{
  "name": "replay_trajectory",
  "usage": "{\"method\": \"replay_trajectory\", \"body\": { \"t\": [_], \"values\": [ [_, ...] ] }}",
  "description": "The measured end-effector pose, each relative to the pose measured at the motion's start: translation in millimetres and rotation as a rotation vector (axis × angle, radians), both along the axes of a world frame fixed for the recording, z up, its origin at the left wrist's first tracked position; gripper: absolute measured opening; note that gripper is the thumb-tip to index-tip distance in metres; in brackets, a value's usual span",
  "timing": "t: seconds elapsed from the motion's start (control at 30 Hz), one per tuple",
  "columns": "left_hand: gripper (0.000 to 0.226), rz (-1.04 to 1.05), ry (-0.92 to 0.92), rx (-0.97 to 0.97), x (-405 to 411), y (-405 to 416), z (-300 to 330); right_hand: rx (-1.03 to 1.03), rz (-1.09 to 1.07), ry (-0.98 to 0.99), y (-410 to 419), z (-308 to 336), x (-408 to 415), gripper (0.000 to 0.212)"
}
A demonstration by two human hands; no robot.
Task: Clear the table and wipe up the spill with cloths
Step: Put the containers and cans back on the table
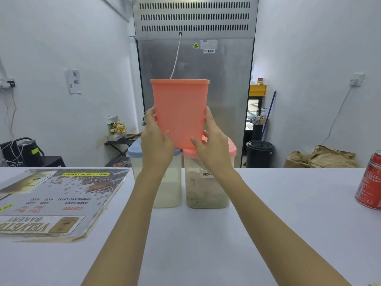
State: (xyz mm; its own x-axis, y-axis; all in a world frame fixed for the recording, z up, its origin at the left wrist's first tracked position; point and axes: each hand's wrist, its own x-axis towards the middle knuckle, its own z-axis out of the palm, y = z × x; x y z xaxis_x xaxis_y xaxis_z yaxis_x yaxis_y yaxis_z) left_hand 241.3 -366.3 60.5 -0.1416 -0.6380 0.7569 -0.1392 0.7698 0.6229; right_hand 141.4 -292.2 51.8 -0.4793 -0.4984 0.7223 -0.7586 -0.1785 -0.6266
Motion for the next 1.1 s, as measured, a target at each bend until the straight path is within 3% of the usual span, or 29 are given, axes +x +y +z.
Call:
{"method": "replay_trajectory", "body": {
  "t": [0.5,0.6,0.73,0.9,1.0,1.1],
  "values": [
    [0.062,0.097,0.08,0.03,5.4,15.4,0.7,0.107,-0.097,-0.053,32.1,8.5,-19.9,0.077],
    [0.047,0.193,0.186,-0.181,6.5,31.7,-12.2,0.138,-0.12,-0.178,39.8,-0.2,-30.5,0.073],
    [0.032,0.232,0.096,-0.288,-11.4,48.2,-63.4,0.181,0.045,-0.426,49.0,-16.9,-34.8,0.079],
    [0.058,0.135,-0.181,-0.243,-28.4,57.3,-121.8,0.157,0.255,-0.632,56.6,-31.2,-35.9,0.084],
    [0.077,0.06,-0.224,-0.162,-29.8,57.7,-133.0,0.149,0.247,-0.631,55.0,-32.8,-35.9,0.084],
    [0.082,0.042,-0.222,-0.138,-31.9,60.1,-133.4,0.149,0.232,-0.629,53.2,-34.6,-36.6,0.084]
  ]
}}
